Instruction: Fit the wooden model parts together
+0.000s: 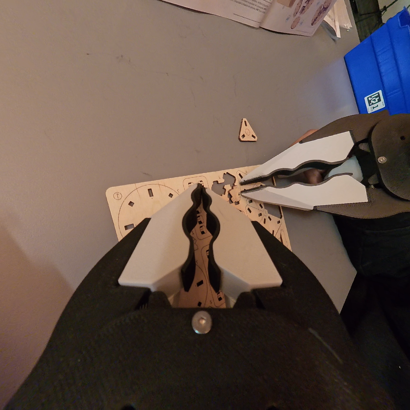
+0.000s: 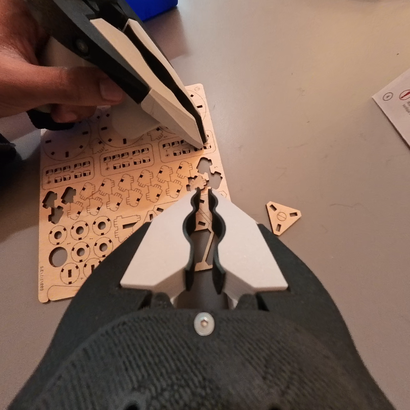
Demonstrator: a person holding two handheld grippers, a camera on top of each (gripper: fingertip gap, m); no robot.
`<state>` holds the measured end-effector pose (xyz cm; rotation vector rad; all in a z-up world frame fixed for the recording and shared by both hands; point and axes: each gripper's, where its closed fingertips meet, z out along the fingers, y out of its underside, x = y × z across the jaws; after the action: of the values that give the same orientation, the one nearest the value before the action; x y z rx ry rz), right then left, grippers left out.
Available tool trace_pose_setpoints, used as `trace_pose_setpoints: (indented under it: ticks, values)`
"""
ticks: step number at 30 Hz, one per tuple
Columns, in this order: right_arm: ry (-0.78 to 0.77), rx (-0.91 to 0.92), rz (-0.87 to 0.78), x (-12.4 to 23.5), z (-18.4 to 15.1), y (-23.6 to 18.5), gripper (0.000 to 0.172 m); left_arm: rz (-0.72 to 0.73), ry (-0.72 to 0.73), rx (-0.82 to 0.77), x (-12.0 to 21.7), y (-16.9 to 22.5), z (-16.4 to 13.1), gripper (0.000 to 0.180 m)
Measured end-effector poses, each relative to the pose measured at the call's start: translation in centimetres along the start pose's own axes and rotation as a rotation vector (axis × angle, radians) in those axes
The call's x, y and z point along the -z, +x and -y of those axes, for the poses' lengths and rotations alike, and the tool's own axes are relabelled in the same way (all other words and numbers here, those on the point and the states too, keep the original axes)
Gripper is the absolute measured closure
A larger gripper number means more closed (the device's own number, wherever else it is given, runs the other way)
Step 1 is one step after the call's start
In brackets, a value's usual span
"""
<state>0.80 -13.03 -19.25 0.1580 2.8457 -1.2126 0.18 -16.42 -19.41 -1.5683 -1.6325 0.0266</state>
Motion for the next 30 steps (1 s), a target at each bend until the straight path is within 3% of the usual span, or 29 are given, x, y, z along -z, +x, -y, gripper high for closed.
trace_pose_setpoints:
  ticks: [17,30]
  values:
    - [0.018,0.031,-0.008,-0.26,0.29,-0.28,0.157,0.000,0.000,0.000,0.00,0.00,-0.03,0.180]
    - [0.033,0.016,-0.003,-0.39,0.46,-0.29,0.167,0.001,0.000,-0.001,0.03,0.01,-0.04,0.180]
